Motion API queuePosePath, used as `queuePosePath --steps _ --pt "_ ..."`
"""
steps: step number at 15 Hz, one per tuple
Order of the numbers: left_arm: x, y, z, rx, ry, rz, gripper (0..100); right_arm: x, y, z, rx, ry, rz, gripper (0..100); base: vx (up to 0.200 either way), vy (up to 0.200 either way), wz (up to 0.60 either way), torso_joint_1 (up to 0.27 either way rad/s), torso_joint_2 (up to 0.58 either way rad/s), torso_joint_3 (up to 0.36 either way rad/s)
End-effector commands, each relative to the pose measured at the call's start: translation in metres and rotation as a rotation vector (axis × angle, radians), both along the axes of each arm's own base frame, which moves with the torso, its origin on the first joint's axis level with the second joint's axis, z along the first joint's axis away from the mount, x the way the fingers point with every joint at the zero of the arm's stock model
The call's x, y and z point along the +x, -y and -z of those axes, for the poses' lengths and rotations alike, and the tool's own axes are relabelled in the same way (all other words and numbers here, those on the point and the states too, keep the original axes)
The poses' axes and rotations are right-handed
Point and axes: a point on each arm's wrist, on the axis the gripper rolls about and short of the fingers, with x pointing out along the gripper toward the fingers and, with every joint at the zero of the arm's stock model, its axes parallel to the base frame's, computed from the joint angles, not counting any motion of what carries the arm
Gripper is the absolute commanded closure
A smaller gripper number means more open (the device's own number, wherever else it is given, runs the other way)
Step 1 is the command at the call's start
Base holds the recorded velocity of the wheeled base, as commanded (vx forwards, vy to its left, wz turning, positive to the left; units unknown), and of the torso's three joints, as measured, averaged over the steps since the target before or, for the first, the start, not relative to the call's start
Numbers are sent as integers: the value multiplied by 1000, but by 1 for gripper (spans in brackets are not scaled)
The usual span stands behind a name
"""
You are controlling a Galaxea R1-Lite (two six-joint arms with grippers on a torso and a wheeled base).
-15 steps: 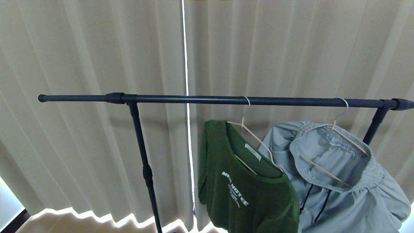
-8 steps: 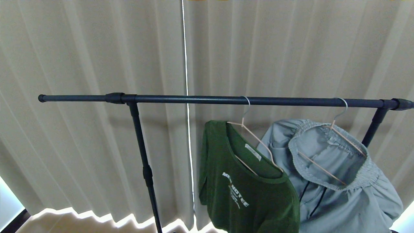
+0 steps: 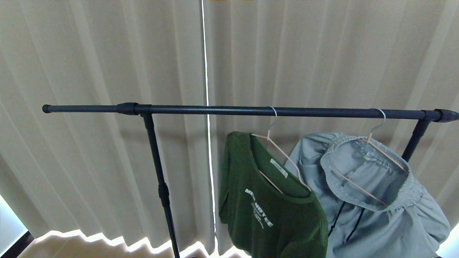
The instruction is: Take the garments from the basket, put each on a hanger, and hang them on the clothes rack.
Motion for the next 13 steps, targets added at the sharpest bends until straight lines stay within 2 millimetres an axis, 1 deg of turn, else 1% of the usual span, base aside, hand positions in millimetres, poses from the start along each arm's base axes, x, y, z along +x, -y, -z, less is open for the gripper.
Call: queuePosePath --steps 1,13 --pt "0 0 0 0 1 0 0 0 0 0 2 -1 -2 0 0 0 0 0 0 0" --pt "0 0 0 0 1 0 0 0 0 0 -8 -3 -2 0 0 0 0 0 0 0"
